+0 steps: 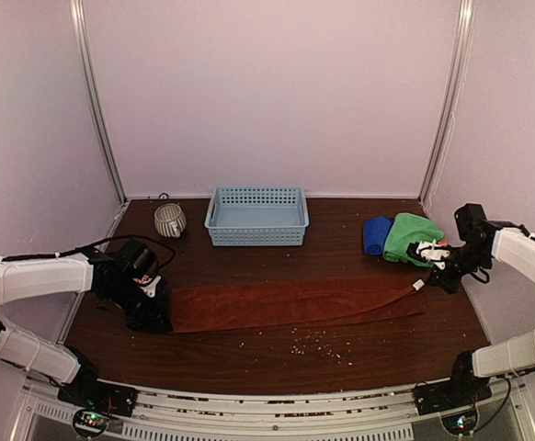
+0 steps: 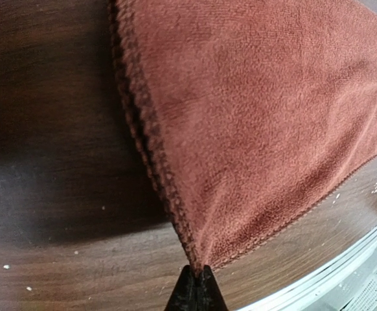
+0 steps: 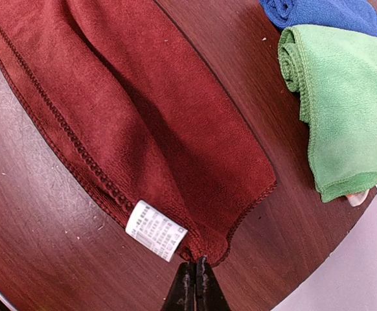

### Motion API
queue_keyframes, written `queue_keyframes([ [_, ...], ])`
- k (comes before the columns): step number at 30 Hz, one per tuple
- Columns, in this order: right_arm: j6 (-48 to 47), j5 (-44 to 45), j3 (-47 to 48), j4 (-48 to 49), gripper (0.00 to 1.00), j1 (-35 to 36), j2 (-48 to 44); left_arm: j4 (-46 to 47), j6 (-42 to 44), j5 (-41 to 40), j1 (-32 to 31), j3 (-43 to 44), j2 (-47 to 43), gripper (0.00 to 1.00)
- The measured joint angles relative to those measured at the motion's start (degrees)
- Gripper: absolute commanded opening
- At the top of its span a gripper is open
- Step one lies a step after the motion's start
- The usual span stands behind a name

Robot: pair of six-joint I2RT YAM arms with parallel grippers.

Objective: Roll the towels
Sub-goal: Smooth out the towel at the center of the board.

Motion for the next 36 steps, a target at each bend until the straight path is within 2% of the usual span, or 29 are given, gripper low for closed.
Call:
queue_keyframes([
  [7, -2.86, 0.13, -1.46, -1.97, 0.0, 0.0, -0.31, -3.21, 1.7, -2.82, 0.0, 3.06, 1.14, 0.0],
  [22, -10.23, 3.1, -2.29, -10.91, 0.0, 0.0, -3.54, -5.09, 3.82, -6.16, 1.14, 2.91, 2.03, 0.0],
  [27, -11.98, 3.1, -5.7, -11.69, 0.0, 0.59, -4.0, -5.18, 4.33, -6.4, 1.14, 2.43, 2.47, 0.0],
  [29, -12.0, 3.1, -7.37, -11.41, 0.11, 1.03, -3.58, -5.16, 4.57, -6.49, 1.14, 2.36, 3.15, 0.0],
  [30, -12.04, 3.08, -8.0, -11.3, 0.16, 1.09, -3.34, -5.16, 4.7, -6.49, 1.14, 2.34, 3.41, 0.03],
  [33, -12.31, 3.52, -8.83, -11.3, 0.26, 1.38, -2.75, -5.38, 5.57, -6.38, 1.14, 2.25, 3.98, 0.27],
  [36, -12.96, 3.45, -7.96, -12.09, 0.29, 1.42, -2.78, -7.1, 5.9, -6.34, 1.25, 2.6, 3.76, 0.37],
])
